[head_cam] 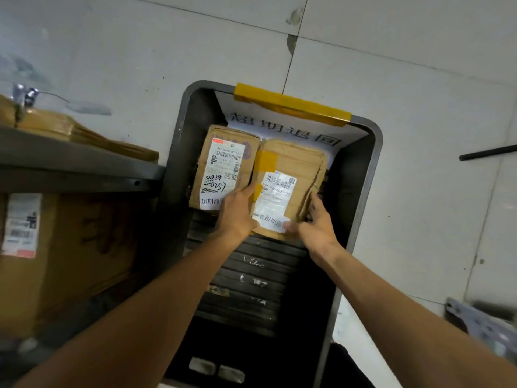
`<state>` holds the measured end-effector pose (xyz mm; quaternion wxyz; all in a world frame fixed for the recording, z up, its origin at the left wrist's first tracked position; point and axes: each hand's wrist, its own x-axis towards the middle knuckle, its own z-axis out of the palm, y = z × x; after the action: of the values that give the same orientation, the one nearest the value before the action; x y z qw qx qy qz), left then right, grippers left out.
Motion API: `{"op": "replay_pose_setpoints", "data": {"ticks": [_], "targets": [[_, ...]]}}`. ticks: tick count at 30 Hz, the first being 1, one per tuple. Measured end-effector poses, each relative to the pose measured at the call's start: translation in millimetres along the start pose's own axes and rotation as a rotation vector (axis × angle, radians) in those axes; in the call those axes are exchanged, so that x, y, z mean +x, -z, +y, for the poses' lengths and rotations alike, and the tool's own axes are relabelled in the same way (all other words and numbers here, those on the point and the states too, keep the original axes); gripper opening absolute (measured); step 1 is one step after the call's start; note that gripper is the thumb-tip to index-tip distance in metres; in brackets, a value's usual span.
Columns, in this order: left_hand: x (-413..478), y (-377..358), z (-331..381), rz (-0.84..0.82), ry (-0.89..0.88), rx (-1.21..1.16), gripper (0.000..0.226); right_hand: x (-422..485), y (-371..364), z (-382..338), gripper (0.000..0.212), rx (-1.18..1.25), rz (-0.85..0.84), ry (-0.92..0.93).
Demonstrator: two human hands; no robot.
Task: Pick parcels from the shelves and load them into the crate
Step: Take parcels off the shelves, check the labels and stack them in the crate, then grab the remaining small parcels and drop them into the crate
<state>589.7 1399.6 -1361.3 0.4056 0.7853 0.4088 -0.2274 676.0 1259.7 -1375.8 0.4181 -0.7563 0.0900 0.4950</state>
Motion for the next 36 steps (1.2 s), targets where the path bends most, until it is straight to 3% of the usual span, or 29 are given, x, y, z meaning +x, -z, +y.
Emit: {"op": "replay_pose_setpoints", "data": {"ticks": [4, 11, 15, 18, 28, 36], "targets": [[-22.3, 22.4, 18.2, 0.053, -0.038, 0.075, 0.085, -23.8, -2.2, -27.1, 0.065, -0.160, -0.019, -0.002], [-102.8, 120.0, 99.0, -0.002, -0.180, 0.414, 0.063, -135.6, 26.3, -123.1, 0.057, -0.687, -0.042, 0.178], [-184.5, 189.6, 170.2, 0.081, -0.295, 0.532, 0.052, -241.7, 58.4, -190.6, 0.048, -0.829, -0.036, 0.235], [-258.6, 235.5, 221.7, 0.118, -0.283, 0.548, 0.052, -327.0, 88.3, -243.1, 0.041, -0.925, -0.050, 0.304], [-483.8, 329.1, 320.8, 0.247, -0.224, 0.410, 0.048, -568.5, 170.1, -369.5, 0.063, -1.214, -0.044, 0.555], [-644.4, 320.4, 318.1, 0.493, -0.033, 0.278, 0.049, -710.1, 171.9, -377.1, 0.075, -1.512, -0.093, 0.783]]}}
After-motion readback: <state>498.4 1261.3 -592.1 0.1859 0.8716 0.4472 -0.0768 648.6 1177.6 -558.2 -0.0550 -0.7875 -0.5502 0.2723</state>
